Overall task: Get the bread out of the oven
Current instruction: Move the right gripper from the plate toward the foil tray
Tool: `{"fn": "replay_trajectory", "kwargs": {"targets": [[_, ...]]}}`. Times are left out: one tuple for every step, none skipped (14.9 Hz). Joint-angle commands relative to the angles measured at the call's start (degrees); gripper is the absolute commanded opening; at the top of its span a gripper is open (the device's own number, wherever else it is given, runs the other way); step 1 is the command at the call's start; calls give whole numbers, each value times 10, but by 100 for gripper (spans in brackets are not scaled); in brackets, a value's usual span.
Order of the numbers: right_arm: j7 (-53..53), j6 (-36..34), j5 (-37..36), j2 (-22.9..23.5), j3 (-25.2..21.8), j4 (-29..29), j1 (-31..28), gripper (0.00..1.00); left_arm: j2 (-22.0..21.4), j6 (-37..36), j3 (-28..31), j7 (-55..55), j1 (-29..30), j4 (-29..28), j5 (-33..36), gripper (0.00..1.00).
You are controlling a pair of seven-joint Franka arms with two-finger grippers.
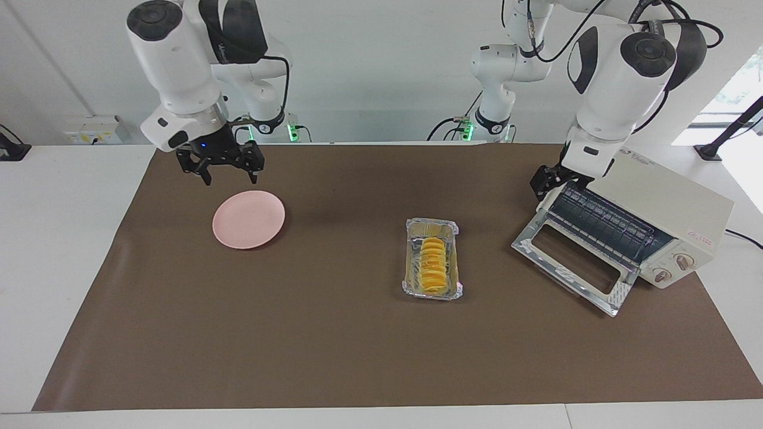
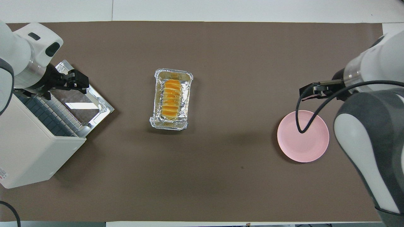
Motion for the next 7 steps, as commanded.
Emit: {"fn": "replay_trajectory", "kwargs": {"targets": [[90,30,14,72,-2,45,49,100,-30,-23,-5,96,18,-32,-15,100],[126,39,14,99,-2,69,70,100,-34,-29,-5,113,34,-32,-24,100],[155,48,14,125,-2,93,87,100,-41,-40,-5,123,41,-33,-37,100],[171,50,14,143,-2,110,94,100,-49,-48,-5,127,41,-37,-37,100],[179,53,17,152,-1,119,99,100,-63,-43,-6,125,43,-51,-38,100],[184,52,31,165,-2,125,110,100,-74,-41,-12,125,57,-65,-39,100],[227,51,37,213,-4,166,133,100,-78,-29,-19,141,64,-61,-39,100]]}}
